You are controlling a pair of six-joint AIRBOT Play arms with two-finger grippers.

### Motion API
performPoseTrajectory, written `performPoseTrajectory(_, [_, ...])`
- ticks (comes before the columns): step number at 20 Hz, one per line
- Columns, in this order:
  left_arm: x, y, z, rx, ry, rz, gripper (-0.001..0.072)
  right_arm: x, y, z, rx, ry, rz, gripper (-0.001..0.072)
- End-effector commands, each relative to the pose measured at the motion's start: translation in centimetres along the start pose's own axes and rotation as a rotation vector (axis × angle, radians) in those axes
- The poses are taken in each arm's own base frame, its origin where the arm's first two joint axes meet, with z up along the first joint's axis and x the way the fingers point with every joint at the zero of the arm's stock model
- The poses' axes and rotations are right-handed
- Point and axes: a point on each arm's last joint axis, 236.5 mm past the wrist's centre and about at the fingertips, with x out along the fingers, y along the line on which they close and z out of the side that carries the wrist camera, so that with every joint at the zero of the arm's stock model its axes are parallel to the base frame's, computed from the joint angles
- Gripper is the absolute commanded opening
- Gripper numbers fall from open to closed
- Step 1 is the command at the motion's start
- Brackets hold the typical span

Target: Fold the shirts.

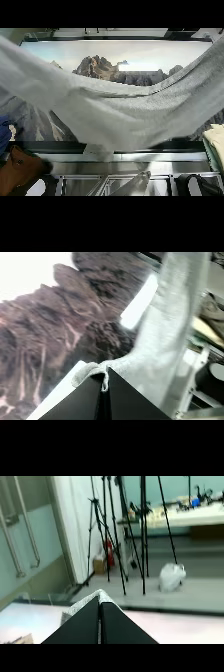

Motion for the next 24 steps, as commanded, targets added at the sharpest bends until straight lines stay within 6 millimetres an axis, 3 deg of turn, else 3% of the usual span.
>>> performPoseTrajectory(1, [2.2, 7.0, -0.1, -0.128, 0.036, 0.017, 0.002, 3.6, -5.2, -5.2, 0.214, 0.195, -0.03, 0.0018])
performPoseTrajectory(4, [9.4, 16.0, -7.1, -0.324, 0.276, 0.024, 0.0019, 7.0, -12.0, -14.7, 0.436, 0.375, -0.119, 0.0018])
performPoseTrajectory(8, [18.4, 23.1, -15.1, -0.514, 0.423, -0.059, 0.0019, 9.0, -18.9, -29.3, 0.654, 0.571, -0.277, 0.0018])
performPoseTrajectory(10, [20.8, 26.6, -18.0, -0.578, 0.425, -0.029, 0.0016, 9.8, -22.0, -34.3, 0.673, 0.612, -0.35, 0.0017])
performPoseTrajectory(12, [21.5, 29.3, -19.8, -0.583, 0.432, 0.036, 0.0016, 10.1, -24.6, -37.8, 0.675, 0.642, -0.407, 0.0018])
performPoseTrajectory(14, [21.6, 30.4, -20.8, -0.578, 0.446, 0.077, 0.0016, 10.1, -26.6, -40.6, 0.658, 0.663, -0.451, 0.0017])
performPoseTrajectory(18, [22.0, 31.2, -23.5, -0.632, 0.514, 0.097, 0.0016, 9.8, -27.7, -44.6, 0.683, 0.722, -0.461, 0.0016])
performPoseTrajectory(20, [22.4, 30.2, -24.6, -0.678, 0.557, 0.069, 0.0016, 9.4, -28.0, -45.0, 0.675, 0.734, -0.457, 0.0017])
performPoseTrajectory(24, [21.8, 27.6, -28.1, -0.813, 0.654, 0.047, 0.0016, 8.4, -26.4, -44.5, 0.696, 0.79, -0.376, 0.0016])
